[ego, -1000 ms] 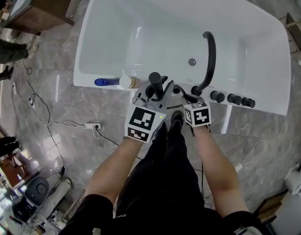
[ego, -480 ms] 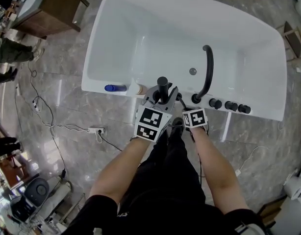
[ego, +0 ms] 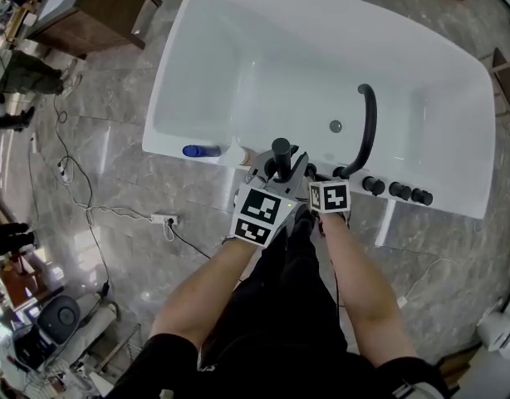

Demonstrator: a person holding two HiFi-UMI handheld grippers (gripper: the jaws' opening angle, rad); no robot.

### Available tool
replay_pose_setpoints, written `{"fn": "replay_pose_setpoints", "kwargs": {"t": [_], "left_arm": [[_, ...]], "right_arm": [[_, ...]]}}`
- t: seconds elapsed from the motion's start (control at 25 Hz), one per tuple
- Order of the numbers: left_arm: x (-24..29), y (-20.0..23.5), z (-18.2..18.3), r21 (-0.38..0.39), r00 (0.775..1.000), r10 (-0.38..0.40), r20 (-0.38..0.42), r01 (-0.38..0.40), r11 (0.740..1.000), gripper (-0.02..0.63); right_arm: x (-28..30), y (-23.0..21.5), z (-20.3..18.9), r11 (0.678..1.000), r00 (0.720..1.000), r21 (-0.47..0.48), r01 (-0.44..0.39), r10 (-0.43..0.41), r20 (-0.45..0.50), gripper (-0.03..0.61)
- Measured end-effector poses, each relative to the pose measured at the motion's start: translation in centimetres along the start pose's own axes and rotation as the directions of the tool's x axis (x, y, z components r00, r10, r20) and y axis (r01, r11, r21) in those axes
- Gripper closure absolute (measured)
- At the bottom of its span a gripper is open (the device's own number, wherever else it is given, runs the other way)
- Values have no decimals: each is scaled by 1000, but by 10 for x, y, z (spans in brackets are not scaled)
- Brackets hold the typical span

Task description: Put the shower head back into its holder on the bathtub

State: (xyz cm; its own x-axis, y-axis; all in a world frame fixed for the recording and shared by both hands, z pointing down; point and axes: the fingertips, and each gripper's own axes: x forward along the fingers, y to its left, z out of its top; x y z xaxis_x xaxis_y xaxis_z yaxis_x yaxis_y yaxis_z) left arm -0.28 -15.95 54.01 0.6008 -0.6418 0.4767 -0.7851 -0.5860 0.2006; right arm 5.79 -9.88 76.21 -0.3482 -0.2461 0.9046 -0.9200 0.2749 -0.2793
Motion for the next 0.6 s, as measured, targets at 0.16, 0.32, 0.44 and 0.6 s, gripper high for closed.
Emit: {"fn": "replay_pose_setpoints", "kwargs": {"t": [0.16,0.32,0.44,0.6], "left_arm": [[3,8,7,-8,999,5,34,-5,1000,535],[13,11,12,14,998,-8,59,7,1000,535],[21,11,11,23,998,-13,67,12,1000,535],[24,7,7,39,998,-26,63,24,999,535]], "right_arm": [[-11,0,-22,999,995,18,-32,30,99,402],[-4,-12,-63,998,989,-10,-62,62,132,371],[29,-27,-93,998,992,-9,-68,68,102,344],[56,-32,-105,999,994,-7,-46,47,95,447]]}}
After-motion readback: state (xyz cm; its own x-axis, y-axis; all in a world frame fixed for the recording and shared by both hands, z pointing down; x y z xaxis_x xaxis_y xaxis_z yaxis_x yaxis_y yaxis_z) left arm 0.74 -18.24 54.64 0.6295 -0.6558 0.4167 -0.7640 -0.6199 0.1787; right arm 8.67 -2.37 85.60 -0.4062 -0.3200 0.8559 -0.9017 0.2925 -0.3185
